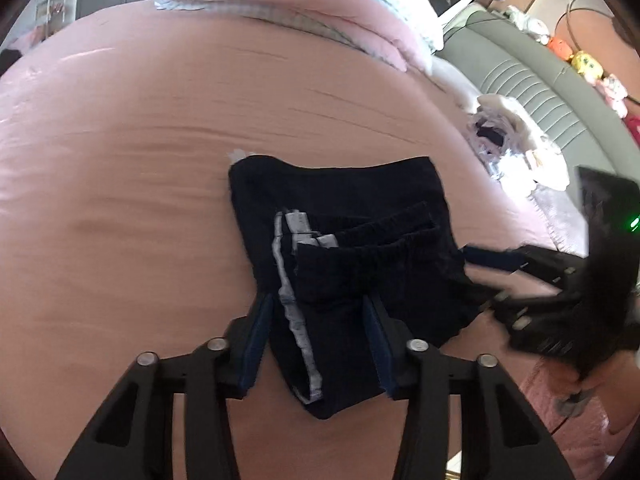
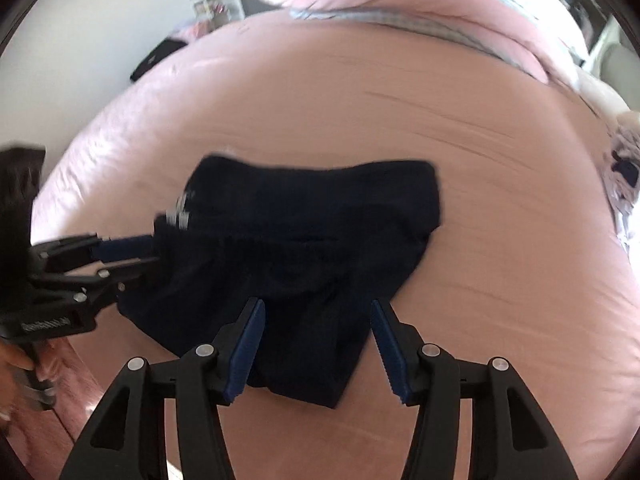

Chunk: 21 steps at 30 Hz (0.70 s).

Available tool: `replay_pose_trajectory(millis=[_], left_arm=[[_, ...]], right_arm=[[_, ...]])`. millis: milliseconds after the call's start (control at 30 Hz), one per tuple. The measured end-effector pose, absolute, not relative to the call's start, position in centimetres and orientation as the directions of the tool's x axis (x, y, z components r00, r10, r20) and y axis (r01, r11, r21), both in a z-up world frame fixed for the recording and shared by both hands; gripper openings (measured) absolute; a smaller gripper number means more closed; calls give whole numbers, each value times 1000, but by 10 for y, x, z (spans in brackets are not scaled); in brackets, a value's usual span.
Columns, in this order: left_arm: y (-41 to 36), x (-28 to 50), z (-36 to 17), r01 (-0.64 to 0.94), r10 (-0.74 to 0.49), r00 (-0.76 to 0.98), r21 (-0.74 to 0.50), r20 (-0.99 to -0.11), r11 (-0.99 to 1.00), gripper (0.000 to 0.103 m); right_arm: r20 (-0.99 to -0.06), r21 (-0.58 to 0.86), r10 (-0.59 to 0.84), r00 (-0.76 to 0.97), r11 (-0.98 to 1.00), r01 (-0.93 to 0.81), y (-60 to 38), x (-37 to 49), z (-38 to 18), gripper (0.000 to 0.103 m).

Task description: Fold clothes

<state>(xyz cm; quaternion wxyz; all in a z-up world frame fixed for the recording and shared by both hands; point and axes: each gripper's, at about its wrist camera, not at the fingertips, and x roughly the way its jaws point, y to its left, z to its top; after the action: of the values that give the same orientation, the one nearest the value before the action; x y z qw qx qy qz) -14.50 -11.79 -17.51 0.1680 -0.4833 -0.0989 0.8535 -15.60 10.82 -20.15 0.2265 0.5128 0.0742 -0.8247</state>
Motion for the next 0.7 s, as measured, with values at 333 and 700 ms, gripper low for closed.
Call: replay_pose_trajectory(millis=[333, 700], left_arm=[[-114, -138, -146, -208, 325, -570, -250, -755, -946, 7], [-125, -156, -151, -149, 276, -531, -232, -801, -961, 15]], right_arm=[[-812, 92, -305, -497, -909, 406, 97, -161, -185, 9], [-871, 230, -366, -328, -893, 386, 100, -205, -201, 42]])
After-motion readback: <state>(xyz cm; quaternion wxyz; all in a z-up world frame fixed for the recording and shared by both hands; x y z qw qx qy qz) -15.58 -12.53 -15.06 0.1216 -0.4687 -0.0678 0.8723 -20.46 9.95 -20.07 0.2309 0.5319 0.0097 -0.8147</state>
